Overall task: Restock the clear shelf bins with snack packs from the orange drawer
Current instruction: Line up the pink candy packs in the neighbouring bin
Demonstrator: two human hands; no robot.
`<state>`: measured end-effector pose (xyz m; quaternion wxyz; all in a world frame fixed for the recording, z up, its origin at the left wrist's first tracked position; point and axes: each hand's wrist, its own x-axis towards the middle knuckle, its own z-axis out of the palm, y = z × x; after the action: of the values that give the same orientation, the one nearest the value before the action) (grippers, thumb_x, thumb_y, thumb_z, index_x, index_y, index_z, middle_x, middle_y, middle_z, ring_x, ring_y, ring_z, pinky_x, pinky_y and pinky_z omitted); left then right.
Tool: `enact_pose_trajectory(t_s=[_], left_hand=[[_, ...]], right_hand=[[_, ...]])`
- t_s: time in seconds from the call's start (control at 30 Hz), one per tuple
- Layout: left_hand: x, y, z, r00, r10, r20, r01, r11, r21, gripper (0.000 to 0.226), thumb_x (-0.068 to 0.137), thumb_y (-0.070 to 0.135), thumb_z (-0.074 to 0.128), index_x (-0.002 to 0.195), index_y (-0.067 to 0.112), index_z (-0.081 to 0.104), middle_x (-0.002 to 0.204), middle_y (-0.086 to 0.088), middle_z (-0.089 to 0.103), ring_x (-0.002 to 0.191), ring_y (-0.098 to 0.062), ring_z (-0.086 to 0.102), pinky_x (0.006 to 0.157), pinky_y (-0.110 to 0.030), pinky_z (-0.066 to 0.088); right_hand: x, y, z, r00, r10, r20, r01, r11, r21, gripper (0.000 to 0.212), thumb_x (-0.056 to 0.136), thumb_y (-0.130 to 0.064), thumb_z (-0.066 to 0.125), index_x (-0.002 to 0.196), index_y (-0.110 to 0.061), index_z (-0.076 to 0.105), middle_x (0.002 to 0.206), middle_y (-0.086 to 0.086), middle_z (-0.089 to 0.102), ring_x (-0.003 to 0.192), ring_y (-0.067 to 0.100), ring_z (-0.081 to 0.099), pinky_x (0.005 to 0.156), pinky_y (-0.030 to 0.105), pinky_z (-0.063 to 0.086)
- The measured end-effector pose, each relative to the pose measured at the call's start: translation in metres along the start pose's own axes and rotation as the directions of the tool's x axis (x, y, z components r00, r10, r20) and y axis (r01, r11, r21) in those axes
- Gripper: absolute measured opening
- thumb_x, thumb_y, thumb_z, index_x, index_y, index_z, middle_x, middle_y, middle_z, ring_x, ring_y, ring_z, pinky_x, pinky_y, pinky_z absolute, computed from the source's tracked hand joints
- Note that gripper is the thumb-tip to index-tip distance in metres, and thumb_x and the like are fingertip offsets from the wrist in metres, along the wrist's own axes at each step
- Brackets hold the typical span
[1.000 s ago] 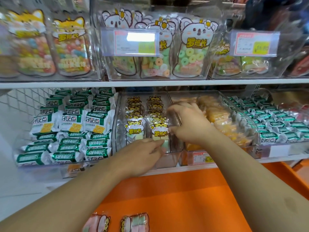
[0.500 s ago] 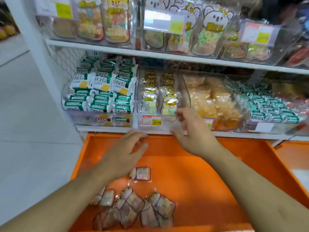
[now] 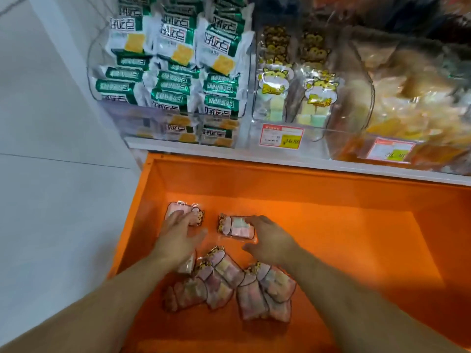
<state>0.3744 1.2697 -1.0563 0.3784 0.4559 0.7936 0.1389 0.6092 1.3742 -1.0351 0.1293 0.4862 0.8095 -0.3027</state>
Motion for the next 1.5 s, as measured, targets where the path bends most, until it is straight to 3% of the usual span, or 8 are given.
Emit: enact_pose_trajectory(t_s=[0.27, 0.43, 0.67, 0.8, 1.0, 1.27, 1.4, 1.5], left_hand=[[0.097, -0.030, 0.024, 0.993, -0.119, -0.004, 0.118, 0.980, 0.158, 0.099, 0.089, 0.065, 0.069, 0.166, 0.036, 0.012, 0.175, -0.003, -0.005, 0.161, -0.032, 0.000, 0.130, -0.047, 0.014], [0.113, -0.035, 0.043, 0.997, -0.072, -0.019, 0.073, 0.891, 0.448, 0.107, 0.081, 0.062, 0.077, 0.164, 0.034, 0.016, 0.172, -0.004, 0.011, 0.157, -0.036, 0.005, 0.126, -0.050, 0.013], [0.095, -0.018, 0.031, 0.998, -0.019, 0.060, -0.010, 0.897, 0.443, 0.080, 0.088, 0.035, 0.069, 0.156, 0.018, 0.031, 0.160, -0.007, 0.034, 0.149, -0.034, 0.029, 0.118, -0.045, 0.033], [0.078, -0.001, 0.024, 0.989, -0.061, 0.138, 0.029, 0.975, 0.219, 0.064, 0.095, 0.023, 0.060, 0.155, 0.018, 0.037, 0.151, 0.003, 0.050, 0.139, -0.017, 0.050, 0.107, -0.039, 0.050], [0.055, 0.046, -0.014, 0.981, -0.112, 0.155, 0.136, 0.979, -0.153, 0.013, 0.093, 0.003, 0.056, 0.095, 0.008, 0.068, 0.077, -0.006, 0.066, 0.059, -0.010, 0.063, 0.049, -0.018, 0.044], [-0.023, 0.118, -0.093, 0.966, 0.040, 0.254, 0.128, 0.780, -0.612, 0.027, 0.095, -0.005, 0.067, 0.116, 0.011, 0.071, 0.109, -0.017, 0.078, 0.094, -0.030, 0.073, 0.076, -0.050, 0.063], [-0.072, 0.142, -0.136, 0.980, 0.137, 0.144, -0.022, 0.793, -0.608, 0.028, 0.088, -0.004, 0.078, 0.112, 0.010, 0.072, 0.100, -0.016, 0.079, 0.081, -0.032, 0.076, 0.076, -0.052, 0.065], [-0.099, 0.150, -0.162, 0.987, 0.152, 0.049, -0.085, 0.762, -0.642, 0.038, 0.082, 0.005, 0.088, 0.115, 0.004, 0.070, 0.104, -0.024, 0.076, 0.096, -0.043, 0.075, 0.074, -0.055, 0.064]], right_hand=[[0.086, 0.026, 0.067, 0.997, 0.041, 0.062, -0.034, 0.994, -0.100, 0.099, 0.092, -0.042, 0.077, 0.166, -0.037, 0.012, 0.175, -0.006, 0.004, 0.160, 0.032, 0.003, 0.128, 0.051, 0.024], [0.092, 0.036, 0.088, 0.997, 0.013, -0.078, -0.024, 0.989, -0.147, 0.080, 0.091, -0.035, 0.078, 0.156, -0.029, 0.032, 0.158, -0.001, 0.032, 0.147, 0.031, 0.027, 0.116, 0.048, 0.039], [0.079, 0.029, 0.070, 0.997, 0.059, -0.051, -0.065, 0.988, -0.142, 0.058, 0.091, -0.007, 0.057, 0.145, -0.024, 0.048, 0.143, 0.001, 0.050, 0.134, 0.030, 0.043, 0.098, 0.046, 0.052], [0.064, 0.017, 0.051, 0.992, 0.126, 0.006, -0.125, 0.987, -0.103, 0.043, 0.095, -0.003, 0.047, 0.134, -0.019, 0.055, 0.120, 0.009, 0.063, 0.106, 0.033, 0.062, 0.075, 0.043, 0.059], [0.020, 0.006, 0.004, 0.979, 0.198, 0.039, -0.197, 0.899, 0.391, 0.017, 0.102, -0.019, 0.052, 0.107, -0.006, 0.062, 0.079, 0.010, 0.062, 0.056, 0.019, 0.052, 0.050, 0.028, 0.039], [-0.063, -0.010, -0.105, 0.989, 0.149, -0.005, -0.088, 0.605, 0.791, 0.035, 0.098, 0.002, 0.062, 0.131, -0.008, 0.068, 0.118, 0.014, 0.074, 0.089, 0.022, 0.078, 0.073, 0.038, 0.064], [-0.116, -0.032, -0.151, 0.996, 0.048, -0.075, 0.036, 0.560, 0.827, 0.037, 0.094, 0.007, 0.063, 0.111, -0.021, 0.081, 0.110, 0.013, 0.077, 0.090, 0.026, 0.077, 0.078, 0.044, 0.064], [-0.148, -0.052, -0.172, 0.989, -0.050, -0.138, 0.143, 0.536, 0.832, 0.048, 0.098, 0.009, 0.059, 0.070, -0.024, 0.079, 0.071, -0.003, 0.067, 0.068, 0.012, 0.069, 0.080, 0.048, 0.062]])
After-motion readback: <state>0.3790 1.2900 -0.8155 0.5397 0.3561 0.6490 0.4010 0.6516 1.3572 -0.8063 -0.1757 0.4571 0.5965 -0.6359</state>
